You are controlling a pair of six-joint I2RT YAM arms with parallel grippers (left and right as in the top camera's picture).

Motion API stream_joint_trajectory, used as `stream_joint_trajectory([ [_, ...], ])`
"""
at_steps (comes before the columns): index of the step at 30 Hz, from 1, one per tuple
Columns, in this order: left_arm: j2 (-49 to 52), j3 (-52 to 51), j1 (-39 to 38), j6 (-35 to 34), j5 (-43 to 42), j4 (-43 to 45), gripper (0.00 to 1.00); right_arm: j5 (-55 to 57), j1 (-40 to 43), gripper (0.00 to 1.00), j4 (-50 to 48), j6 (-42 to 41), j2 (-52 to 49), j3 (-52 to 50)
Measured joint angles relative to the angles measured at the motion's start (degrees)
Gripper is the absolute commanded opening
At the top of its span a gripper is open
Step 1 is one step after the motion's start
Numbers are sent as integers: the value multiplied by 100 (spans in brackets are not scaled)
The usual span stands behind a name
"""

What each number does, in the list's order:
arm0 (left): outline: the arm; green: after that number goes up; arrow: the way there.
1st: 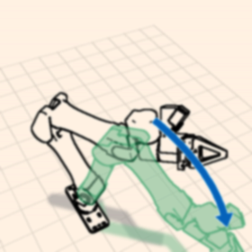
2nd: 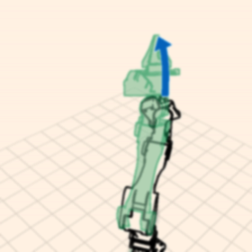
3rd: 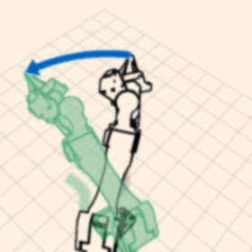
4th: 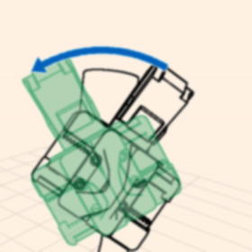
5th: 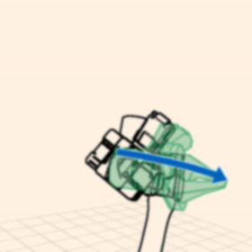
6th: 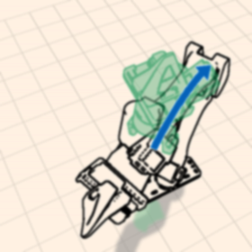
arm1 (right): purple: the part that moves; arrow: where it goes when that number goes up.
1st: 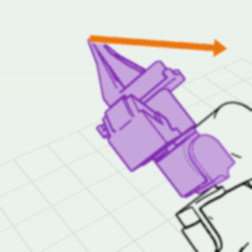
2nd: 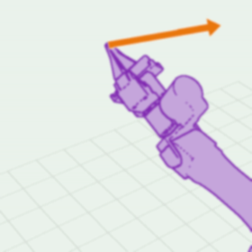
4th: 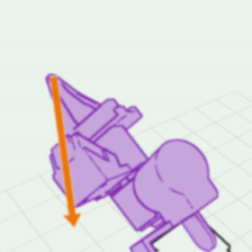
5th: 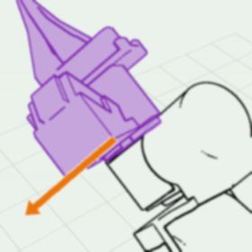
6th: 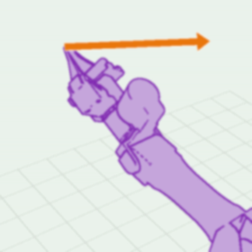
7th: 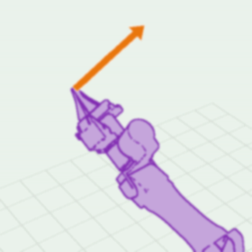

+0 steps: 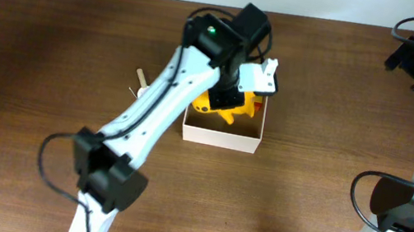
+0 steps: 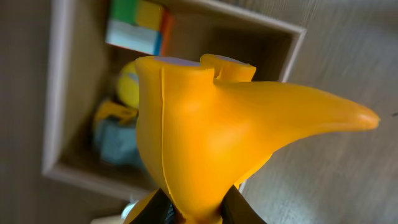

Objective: Pack container
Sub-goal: 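Carry the orange toy into the box and release it with the left gripper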

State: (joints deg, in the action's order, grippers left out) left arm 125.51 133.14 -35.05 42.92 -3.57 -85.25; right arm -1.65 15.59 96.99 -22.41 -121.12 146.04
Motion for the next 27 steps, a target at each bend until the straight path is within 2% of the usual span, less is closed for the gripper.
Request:
stream_joint_trajectory([
  [6, 619, 0, 0, 190, 50, 0, 19, 0, 0, 99, -2, -2, 0, 0],
  [11, 758, -2, 4, 251, 61, -2, 20, 0, 0, 99, 0, 0, 0, 0],
  [12, 776, -2, 4, 254, 61, -2, 27, 0, 0, 99, -2, -2, 0, 0],
  [14, 800, 0, 4, 251, 59, -4, 46, 0, 0, 99, 0, -2, 0, 0],
  [16, 815, 0, 4, 284, 63, -7, 55, 0, 0, 99, -2, -2, 0, 0],
  [21, 822, 0, 4, 315, 81, -7, 59, 0, 0, 99, -2, 0, 0, 0],
  [27, 822, 0, 4, 315, 81, -7, 59, 0, 0, 99, -2, 2, 0, 0],
])
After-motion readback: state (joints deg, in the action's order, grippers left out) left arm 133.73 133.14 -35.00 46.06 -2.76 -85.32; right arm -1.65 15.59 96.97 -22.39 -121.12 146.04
